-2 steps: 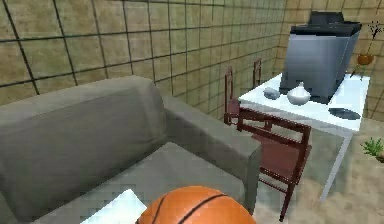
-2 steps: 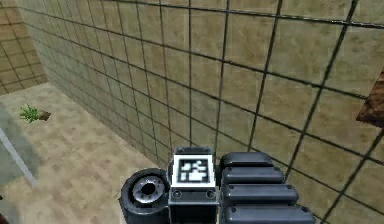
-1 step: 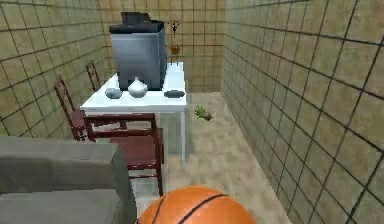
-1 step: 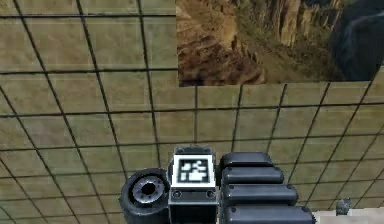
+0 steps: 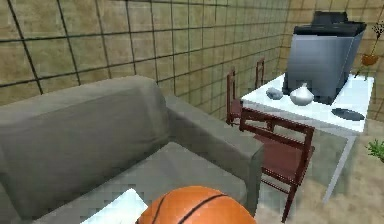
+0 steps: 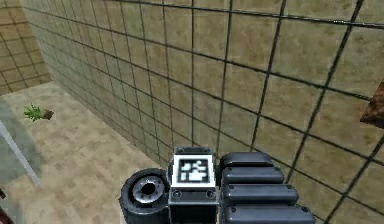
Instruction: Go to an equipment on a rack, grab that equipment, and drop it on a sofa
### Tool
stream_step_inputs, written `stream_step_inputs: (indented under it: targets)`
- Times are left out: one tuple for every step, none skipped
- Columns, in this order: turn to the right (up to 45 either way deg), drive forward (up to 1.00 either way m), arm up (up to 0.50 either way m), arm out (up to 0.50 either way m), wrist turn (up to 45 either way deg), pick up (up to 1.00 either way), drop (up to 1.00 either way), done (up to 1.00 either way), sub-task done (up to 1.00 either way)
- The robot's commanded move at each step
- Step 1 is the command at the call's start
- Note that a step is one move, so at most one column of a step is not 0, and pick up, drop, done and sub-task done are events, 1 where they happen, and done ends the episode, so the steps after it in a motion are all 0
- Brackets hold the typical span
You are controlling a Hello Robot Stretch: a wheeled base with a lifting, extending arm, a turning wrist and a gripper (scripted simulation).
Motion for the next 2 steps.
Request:
stream_step_inputs:
  targets:
    - [-45.0, 0.0, 0.0, 0.0, 0.0, 0.0, 0.0, 0.0, 0.0]
    - [-6.0, 0.0, 0.0, 0.0, 0.0, 0.0, 0.0, 0.0, 0.0]
